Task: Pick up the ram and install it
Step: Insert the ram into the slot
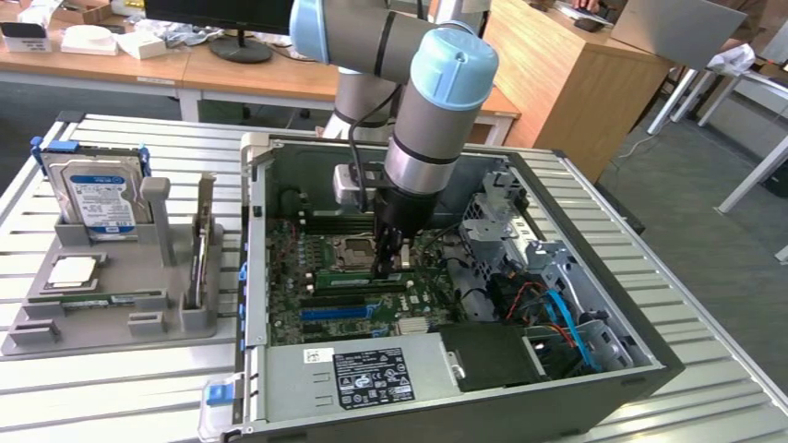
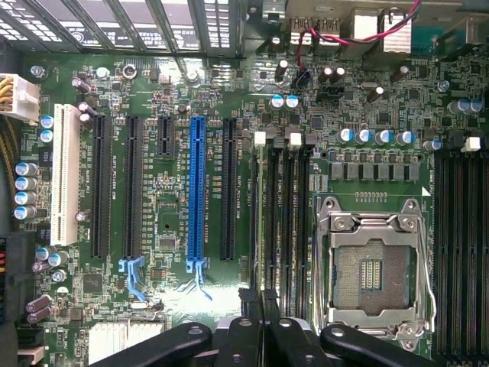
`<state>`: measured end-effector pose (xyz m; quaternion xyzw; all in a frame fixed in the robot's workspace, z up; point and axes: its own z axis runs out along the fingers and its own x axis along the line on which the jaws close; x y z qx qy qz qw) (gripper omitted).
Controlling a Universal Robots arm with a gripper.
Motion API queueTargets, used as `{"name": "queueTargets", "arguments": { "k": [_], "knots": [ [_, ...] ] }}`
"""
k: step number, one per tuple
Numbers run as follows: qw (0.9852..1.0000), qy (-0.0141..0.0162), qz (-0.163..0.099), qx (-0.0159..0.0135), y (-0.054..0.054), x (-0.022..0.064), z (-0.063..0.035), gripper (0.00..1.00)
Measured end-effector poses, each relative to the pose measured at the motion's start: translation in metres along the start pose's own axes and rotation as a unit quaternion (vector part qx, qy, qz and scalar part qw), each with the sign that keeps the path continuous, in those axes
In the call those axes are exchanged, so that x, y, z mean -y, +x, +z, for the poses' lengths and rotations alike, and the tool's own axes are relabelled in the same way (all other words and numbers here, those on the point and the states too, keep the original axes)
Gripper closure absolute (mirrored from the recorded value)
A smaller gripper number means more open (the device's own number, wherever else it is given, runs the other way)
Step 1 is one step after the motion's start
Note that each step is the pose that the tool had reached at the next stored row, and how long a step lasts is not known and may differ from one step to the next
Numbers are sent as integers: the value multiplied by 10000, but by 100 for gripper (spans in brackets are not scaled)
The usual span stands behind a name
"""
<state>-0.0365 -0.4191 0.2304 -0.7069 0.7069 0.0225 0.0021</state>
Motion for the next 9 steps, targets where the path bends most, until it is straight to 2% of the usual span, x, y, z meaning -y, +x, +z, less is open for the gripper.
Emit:
{"name": "queueTargets", "arguments": {
  "k": [9],
  "knots": [
    [10000, 0, 0, 0, 1, 1, 16, 89]
  ]
}}
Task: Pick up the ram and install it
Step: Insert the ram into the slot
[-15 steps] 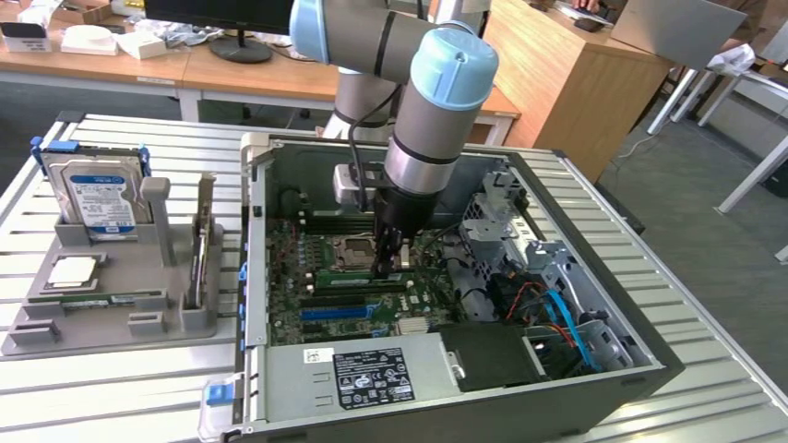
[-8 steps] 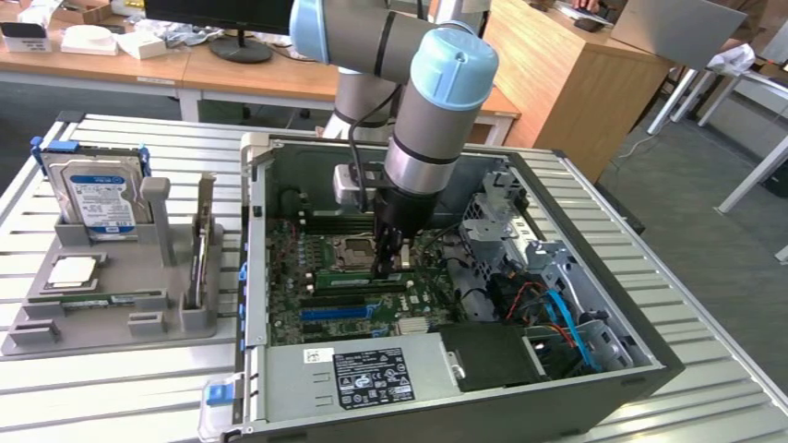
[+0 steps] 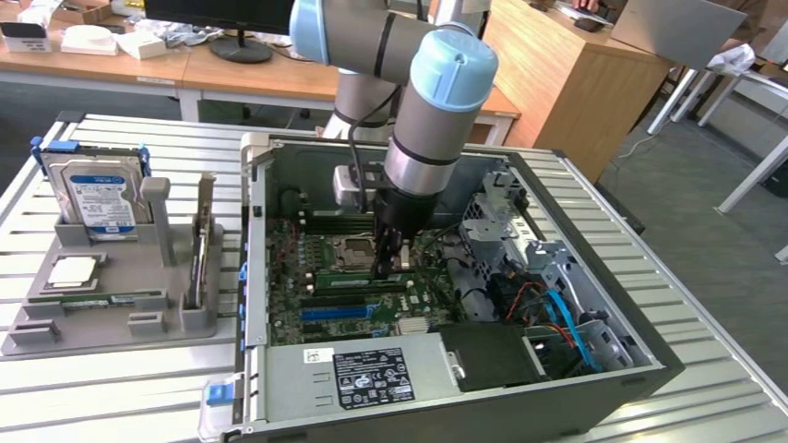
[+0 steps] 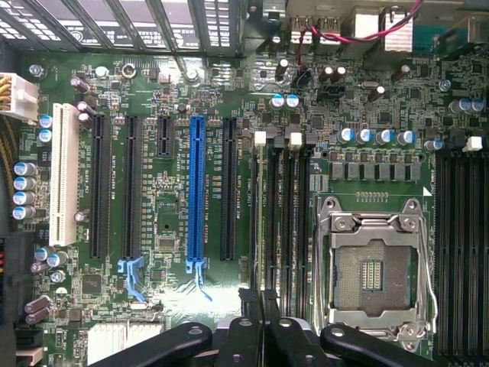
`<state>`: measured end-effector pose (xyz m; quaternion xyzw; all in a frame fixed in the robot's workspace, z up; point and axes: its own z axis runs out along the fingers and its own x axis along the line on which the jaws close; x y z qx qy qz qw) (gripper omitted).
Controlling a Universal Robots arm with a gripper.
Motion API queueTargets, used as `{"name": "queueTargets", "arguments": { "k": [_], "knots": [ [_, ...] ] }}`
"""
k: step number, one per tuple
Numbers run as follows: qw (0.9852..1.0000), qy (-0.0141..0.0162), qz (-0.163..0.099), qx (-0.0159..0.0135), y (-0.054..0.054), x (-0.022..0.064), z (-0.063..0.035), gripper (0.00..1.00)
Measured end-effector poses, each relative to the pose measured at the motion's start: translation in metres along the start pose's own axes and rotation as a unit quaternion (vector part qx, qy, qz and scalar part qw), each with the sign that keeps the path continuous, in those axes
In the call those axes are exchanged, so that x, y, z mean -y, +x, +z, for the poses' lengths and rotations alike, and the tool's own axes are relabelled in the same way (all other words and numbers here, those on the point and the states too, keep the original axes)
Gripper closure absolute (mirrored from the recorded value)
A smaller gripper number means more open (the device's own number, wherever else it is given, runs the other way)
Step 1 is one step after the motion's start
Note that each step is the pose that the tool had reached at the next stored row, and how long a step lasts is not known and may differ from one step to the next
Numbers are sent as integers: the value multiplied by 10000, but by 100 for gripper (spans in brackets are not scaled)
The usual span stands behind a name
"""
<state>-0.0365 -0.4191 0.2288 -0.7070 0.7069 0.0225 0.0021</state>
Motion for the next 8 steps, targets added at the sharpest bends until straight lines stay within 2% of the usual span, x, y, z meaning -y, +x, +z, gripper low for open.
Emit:
{"name": "queueTargets", "arguments": {
  "k": [8],
  "knots": [
    [10000, 0, 0, -1, 1, 1, 30, 89]
  ]
}}
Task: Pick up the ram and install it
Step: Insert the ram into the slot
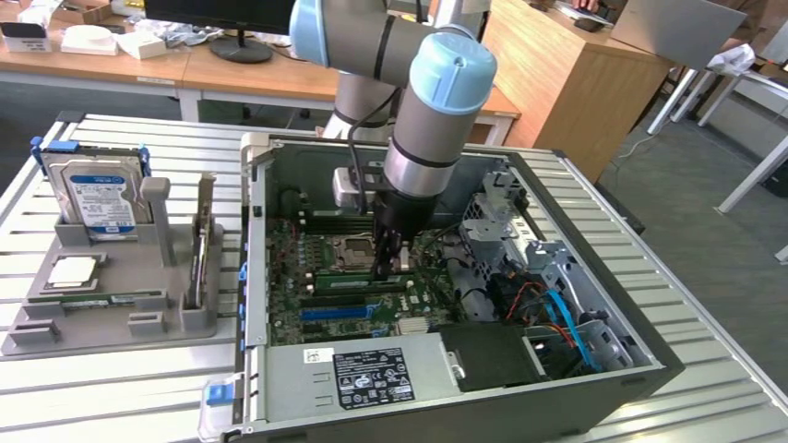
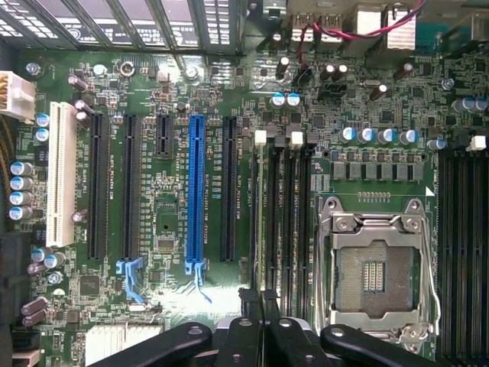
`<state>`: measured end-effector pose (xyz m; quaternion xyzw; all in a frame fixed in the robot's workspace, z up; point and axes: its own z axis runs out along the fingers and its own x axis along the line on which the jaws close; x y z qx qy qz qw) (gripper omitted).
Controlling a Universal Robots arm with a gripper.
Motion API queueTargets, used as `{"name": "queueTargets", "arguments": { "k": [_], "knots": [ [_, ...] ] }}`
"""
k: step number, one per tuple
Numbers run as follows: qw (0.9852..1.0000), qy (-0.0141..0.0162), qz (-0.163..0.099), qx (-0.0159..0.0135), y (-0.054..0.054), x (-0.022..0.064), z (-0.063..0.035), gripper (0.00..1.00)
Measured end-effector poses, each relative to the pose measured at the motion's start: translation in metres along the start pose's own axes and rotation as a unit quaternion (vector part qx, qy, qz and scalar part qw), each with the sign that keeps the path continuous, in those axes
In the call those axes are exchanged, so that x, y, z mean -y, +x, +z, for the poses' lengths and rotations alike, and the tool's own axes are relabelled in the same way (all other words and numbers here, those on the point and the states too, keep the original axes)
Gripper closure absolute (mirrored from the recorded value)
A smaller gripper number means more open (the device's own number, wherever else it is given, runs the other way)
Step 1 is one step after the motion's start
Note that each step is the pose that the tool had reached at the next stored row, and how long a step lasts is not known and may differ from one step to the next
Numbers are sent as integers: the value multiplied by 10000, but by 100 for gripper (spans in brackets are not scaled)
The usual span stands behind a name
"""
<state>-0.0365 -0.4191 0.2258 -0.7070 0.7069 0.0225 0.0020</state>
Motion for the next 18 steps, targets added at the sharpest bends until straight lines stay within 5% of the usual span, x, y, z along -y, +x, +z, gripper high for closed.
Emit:
{"name": "queueTargets", "arguments": {
  "k": [18],
  "knots": [
    [10000, 0, 0, 1, 0, 1, 11, 88]
  ]
}}
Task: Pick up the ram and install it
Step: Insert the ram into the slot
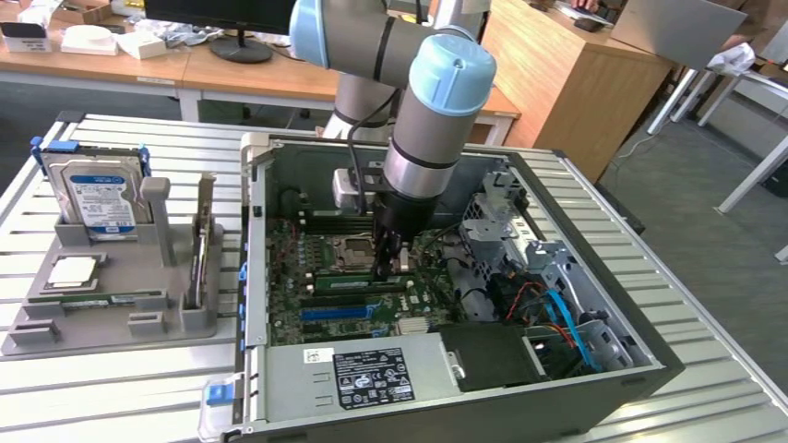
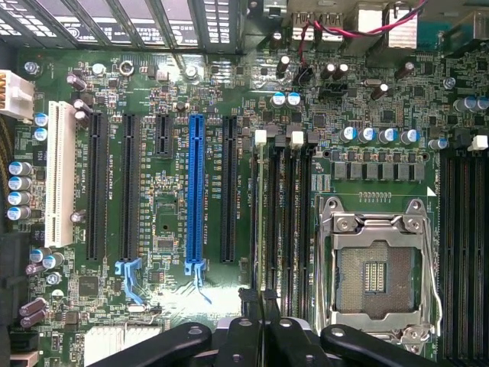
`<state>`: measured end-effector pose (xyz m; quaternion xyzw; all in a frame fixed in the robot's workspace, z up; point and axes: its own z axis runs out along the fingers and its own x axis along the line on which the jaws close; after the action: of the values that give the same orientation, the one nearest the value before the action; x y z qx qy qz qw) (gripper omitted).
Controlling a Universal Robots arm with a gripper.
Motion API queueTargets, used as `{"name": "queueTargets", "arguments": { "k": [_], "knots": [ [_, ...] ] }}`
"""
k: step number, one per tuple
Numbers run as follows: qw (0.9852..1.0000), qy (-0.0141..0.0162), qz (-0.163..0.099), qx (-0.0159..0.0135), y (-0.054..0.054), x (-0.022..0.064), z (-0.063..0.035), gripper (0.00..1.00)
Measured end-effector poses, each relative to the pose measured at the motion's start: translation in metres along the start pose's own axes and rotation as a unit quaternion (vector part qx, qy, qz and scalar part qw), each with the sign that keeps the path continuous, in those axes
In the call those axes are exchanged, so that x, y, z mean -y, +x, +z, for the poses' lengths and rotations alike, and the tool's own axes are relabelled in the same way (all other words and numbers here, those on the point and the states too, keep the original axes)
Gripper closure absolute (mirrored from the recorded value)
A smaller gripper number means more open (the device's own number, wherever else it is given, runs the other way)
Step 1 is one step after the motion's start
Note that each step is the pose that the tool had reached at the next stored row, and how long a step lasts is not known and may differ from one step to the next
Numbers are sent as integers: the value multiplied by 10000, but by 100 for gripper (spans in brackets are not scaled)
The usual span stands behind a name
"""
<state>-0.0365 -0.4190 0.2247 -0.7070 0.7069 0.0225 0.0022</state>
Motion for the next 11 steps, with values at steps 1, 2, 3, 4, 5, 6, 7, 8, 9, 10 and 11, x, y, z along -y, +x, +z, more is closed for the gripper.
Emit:
{"name": "queueTargets", "arguments": {
  "k": [1, 2, 3, 4, 5, 6, 7, 8, 9, 10, 11],
  "knots": [
    [10000, 0, 0, 0, 0, 0, 0, 88],
    [10000, 0, 0, 0, 0, 0, 0, 81],
    [10000, 0, 0, 0, 0, 0, 0, 81],
    [10000, 0, 0, 0, 0, 0, 0, 81],
    [10000, 0, 0, 0, 0, 0, 0, 81],
    [10000, 0, 0, 0, 0, 0, 0, 81],
    [10000, 0, 0, -1, 0, 0, 0, 81],
    [10000, 0, 0, -1, 0, 0, -1, 81],
    [10000, 0, 0, -1, 0, 0, -1, 81],
    [10000, 0, 0, -1, 0, 0, -3, 81],
    [10000, -1, 0, -2, 0, 0, -8, 81]
  ]
}}
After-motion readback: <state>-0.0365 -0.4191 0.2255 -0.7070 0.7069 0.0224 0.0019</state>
